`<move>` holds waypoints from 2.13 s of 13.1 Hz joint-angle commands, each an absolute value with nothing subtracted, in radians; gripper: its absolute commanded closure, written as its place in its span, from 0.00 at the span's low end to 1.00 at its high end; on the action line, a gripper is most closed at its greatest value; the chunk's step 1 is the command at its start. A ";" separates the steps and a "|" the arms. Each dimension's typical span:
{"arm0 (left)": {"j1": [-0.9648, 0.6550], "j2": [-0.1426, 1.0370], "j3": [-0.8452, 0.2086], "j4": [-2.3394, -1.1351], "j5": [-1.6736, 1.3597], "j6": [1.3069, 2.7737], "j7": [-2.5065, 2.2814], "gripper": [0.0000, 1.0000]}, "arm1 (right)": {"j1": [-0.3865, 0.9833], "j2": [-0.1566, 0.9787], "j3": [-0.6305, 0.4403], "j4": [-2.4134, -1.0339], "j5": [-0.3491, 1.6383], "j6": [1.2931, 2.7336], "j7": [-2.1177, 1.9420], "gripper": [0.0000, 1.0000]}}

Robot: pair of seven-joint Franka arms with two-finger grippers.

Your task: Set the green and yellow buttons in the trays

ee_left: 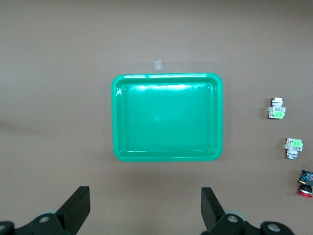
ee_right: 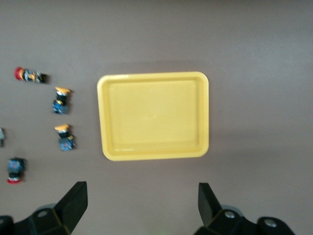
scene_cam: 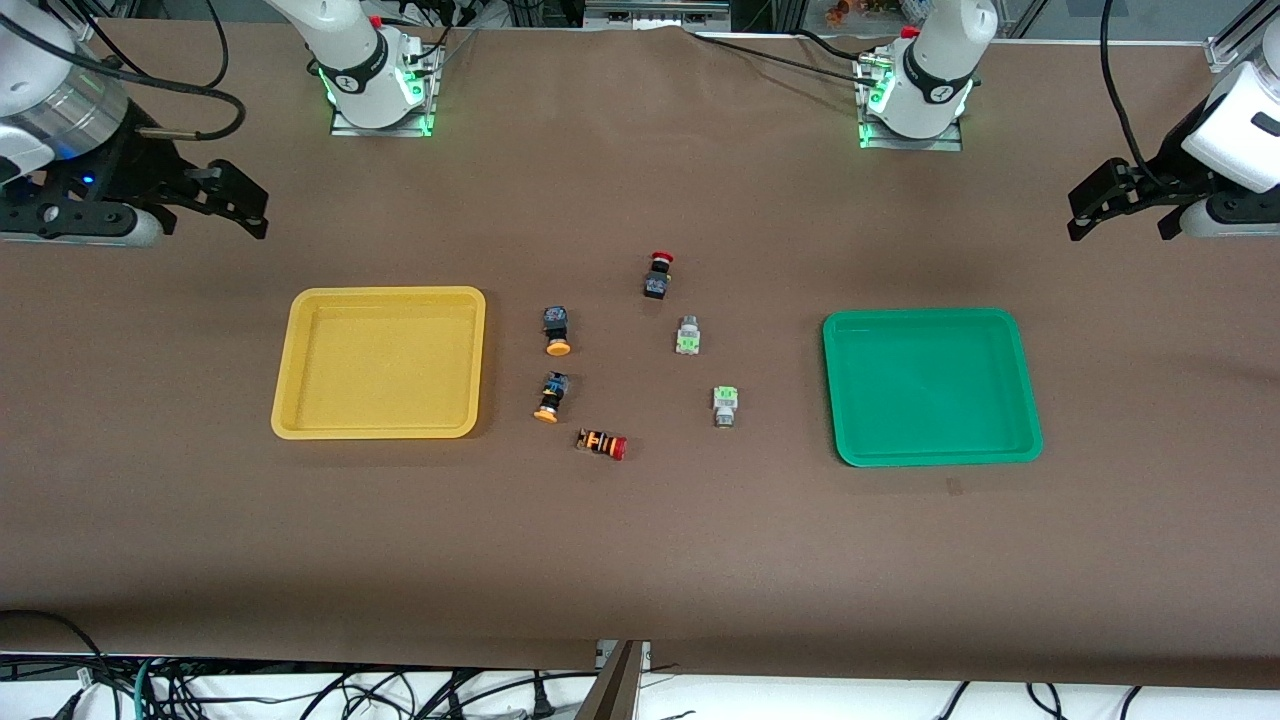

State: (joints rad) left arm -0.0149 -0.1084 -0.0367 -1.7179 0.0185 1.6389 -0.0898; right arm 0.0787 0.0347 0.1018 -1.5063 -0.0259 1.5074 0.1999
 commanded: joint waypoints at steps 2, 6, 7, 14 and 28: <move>-0.014 -0.084 -0.035 -1.677 0.014 1.612 -0.074 0.00 | 0.075 0.038 0.077 -1.526 -0.020 1.485 0.156 0.00; -0.021 -0.068 -0.043 -1.678 0.008 1.605 -0.083 0.00 | 0.075 0.043 0.077 -1.528 -0.018 1.493 0.166 0.00; -0.034 -0.036 -0.052 -1.675 0.008 1.580 -0.083 0.00 | 0.081 0.064 0.081 -1.529 -0.018 1.502 0.164 0.00; -0.083 0.343 -0.275 -1.582 -0.008 1.814 -0.189 0.00 | 0.141 0.355 0.158 -1.560 0.104 1.699 0.268 0.00; -0.313 0.819 -0.247 -1.594 0.133 2.490 -0.305 0.21 | 0.350 0.624 0.256 -1.838 0.009 2.328 0.546 0.00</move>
State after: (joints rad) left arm -0.2907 0.7871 -0.2619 -1.6268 0.0997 2.4862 -0.2934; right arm 0.3506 0.6320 0.2501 -1.7818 0.0257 2.2554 0.5332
